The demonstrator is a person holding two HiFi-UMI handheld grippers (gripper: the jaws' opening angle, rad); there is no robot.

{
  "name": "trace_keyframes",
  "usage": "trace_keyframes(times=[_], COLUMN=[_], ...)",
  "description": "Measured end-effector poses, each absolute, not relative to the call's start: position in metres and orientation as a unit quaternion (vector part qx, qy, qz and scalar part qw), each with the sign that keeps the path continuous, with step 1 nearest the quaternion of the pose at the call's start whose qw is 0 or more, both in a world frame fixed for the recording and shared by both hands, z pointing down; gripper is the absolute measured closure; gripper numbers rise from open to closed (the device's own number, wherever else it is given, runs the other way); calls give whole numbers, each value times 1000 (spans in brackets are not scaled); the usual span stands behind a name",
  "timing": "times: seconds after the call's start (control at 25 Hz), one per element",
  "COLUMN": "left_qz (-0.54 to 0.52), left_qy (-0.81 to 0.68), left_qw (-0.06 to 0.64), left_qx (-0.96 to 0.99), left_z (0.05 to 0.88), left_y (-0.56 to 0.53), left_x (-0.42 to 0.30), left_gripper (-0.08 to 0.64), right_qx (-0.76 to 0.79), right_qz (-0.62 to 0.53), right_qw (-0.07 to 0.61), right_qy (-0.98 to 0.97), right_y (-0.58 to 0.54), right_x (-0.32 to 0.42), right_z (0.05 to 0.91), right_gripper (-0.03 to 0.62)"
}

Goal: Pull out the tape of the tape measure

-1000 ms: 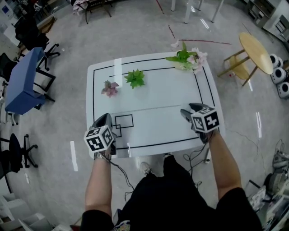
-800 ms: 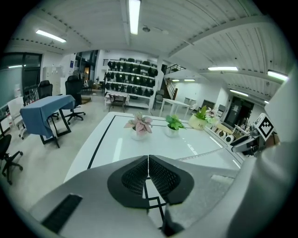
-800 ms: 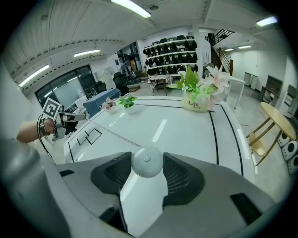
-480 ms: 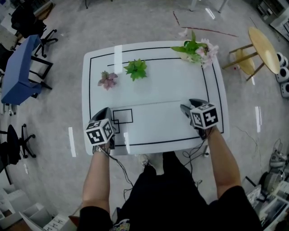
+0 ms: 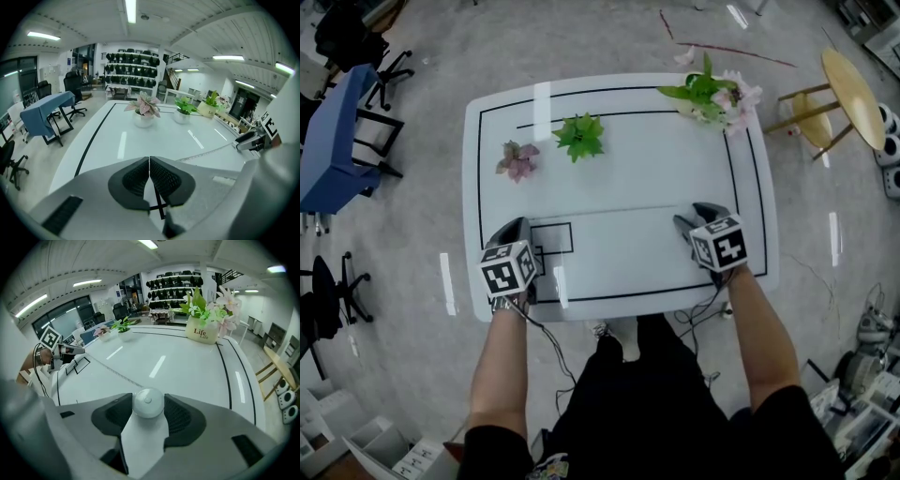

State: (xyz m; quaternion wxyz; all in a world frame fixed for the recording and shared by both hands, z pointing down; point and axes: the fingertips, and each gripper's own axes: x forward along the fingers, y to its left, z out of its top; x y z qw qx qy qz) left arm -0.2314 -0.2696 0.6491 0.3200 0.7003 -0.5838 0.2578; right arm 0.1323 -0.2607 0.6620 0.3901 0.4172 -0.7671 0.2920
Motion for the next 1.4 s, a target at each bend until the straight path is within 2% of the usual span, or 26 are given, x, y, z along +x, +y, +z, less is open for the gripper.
trace_keyframes(times=[1.24,1.32,1.4], left_qz=[288,283,277], left_qy=[-582,-578,-574], left_qw=[283,283,285], left_qx=[706,711,716], left_z=[665,665,664], left_y=[-270,-271,-271], left_x=[-230,-227,-224], left_gripper=[551,520,435], right_qx=[443,443,443], right_qz=[241,241,240], right_qw=[395,394,395], right_qy=[-768,-768,-769], right_y=[-266,-266,-266], right_x=[128,128,128], right_z=[668,668,667], right_gripper=[376,376,376])
